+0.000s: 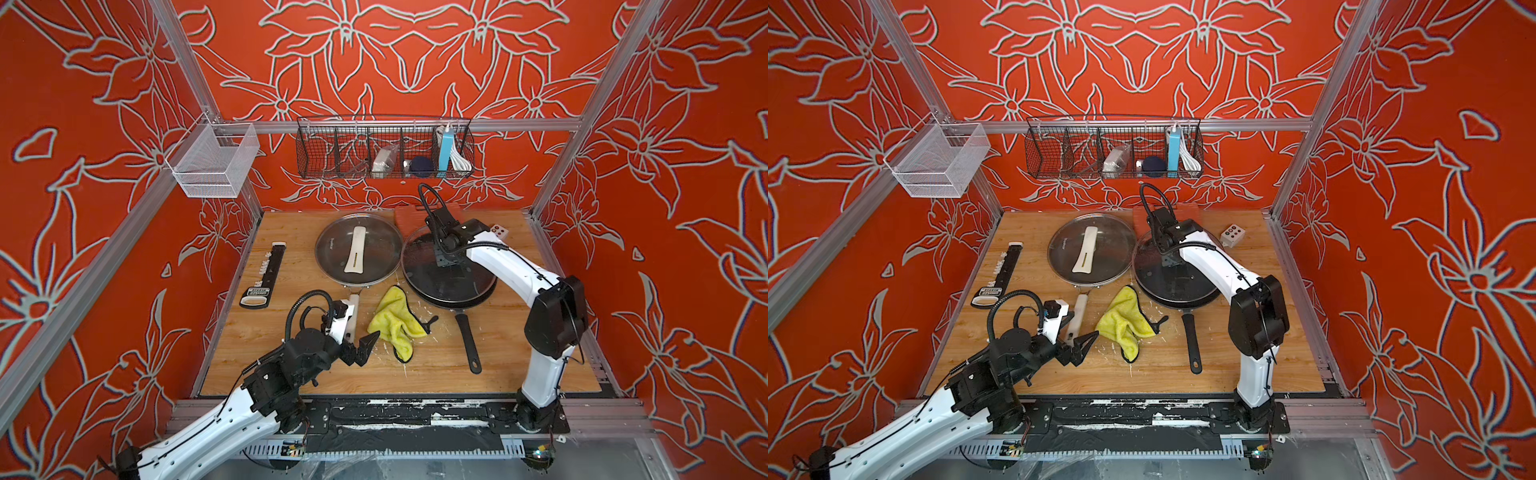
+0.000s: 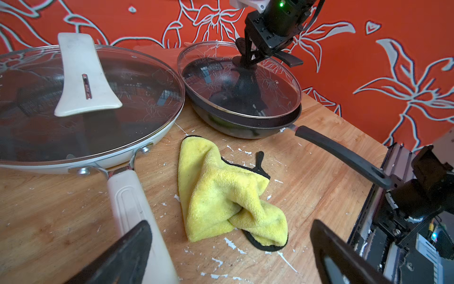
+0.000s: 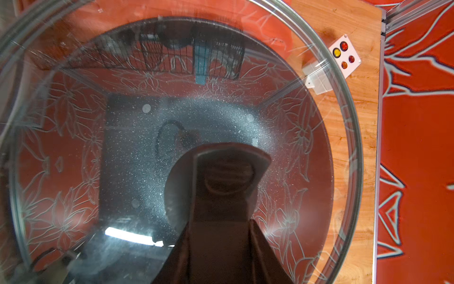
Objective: Wipe the pot lid with a cloth
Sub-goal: Place the pot lid on the cooking pot.
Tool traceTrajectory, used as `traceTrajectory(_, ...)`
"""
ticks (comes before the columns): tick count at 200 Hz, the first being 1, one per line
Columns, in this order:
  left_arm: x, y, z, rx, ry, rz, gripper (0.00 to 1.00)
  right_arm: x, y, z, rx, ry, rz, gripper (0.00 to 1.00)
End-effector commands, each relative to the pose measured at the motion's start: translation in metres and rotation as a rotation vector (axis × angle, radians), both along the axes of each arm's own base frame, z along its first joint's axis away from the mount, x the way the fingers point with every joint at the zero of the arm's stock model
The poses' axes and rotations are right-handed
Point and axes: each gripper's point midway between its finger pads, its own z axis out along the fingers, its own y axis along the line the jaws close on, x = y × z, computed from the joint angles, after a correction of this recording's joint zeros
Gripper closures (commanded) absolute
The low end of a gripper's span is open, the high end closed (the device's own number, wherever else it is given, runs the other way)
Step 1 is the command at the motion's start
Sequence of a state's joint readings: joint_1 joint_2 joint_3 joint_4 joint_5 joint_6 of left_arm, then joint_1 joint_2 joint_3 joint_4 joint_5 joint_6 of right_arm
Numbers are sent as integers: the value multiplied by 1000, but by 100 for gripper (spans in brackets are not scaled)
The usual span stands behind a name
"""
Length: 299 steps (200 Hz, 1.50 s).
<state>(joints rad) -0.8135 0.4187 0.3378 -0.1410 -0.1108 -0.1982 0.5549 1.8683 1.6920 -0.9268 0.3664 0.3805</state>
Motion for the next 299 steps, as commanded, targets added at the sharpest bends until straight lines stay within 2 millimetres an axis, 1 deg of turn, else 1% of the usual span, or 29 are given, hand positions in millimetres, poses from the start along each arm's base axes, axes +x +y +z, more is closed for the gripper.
traceTrajectory(1,-1,1,4,8,-19,-2,0,15,-7,21,4,-108,-60,100)
traceTrajectory(80,-1,2,3,8,-17,-1,0,11,-15,9,-8,-69,-64,100)
traceTrajectory(123,-1,2,2,11,-15,1,0,12,-11,-1,8,-41,-51,100)
traceTrajectory(146,-1,3,2,12,-16,5,0,13,-5,-4,34,-33,-37,100)
traceTrajectory(216,0,3,1,19,-14,7,0,8,2,-6,48,5,-7,100)
traceTrajectory(264,0,4,2,17,-16,10,0,4,-1,-8,14,24,-7,100)
traceTrajectory(299,0,4,2,18,-18,13,0,-2,-3,-6,7,36,-2,100)
